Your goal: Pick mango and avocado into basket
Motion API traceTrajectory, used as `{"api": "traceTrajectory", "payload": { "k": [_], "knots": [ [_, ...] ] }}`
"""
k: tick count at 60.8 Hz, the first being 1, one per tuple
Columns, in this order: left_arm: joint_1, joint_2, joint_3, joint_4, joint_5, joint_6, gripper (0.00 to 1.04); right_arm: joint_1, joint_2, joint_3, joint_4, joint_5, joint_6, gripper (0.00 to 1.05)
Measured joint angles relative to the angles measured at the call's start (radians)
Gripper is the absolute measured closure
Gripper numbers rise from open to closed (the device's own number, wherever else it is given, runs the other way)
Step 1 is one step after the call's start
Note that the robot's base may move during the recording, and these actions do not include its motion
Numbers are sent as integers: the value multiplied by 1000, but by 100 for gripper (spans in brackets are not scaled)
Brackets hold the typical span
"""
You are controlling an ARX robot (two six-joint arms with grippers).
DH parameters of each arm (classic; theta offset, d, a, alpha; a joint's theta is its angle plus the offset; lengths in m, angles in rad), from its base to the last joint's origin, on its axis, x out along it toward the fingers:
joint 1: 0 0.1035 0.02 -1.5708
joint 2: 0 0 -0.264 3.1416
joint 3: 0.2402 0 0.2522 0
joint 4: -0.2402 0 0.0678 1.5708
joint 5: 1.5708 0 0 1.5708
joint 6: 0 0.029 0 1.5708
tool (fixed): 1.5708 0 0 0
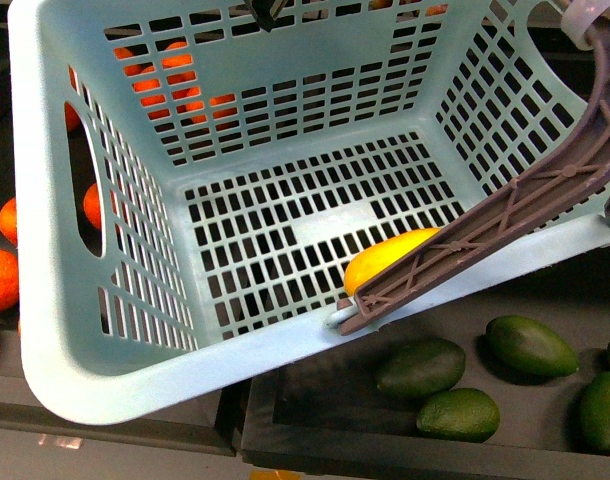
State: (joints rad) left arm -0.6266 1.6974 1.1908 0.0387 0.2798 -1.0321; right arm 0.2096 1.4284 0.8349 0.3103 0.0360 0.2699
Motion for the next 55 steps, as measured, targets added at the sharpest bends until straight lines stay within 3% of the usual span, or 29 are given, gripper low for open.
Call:
{"api": "traceTrajectory", "payload": {
  "k": [3,17,27,37,45,55],
  "knots": [
    [0,0,0,0,1,-1,91,12,8,0,0,10,1,38],
    [0,0,0,0,-1,0,91,35,26,0,5,42,15,7],
    [0,3,0,-1,3,-5,91,27,11,0,7,85,32,9],
    [2,3,0,-1,-5,-3,91,-11,-83,-14,-15,228,-10,9],
    [0,3,0,-1,-1,-4,91,-53,-157,-205,327,117,-187,33],
    [0,3,0,-1,0,-5,91,-93,-269,-410,418,77,-246,66]
  ]
}}
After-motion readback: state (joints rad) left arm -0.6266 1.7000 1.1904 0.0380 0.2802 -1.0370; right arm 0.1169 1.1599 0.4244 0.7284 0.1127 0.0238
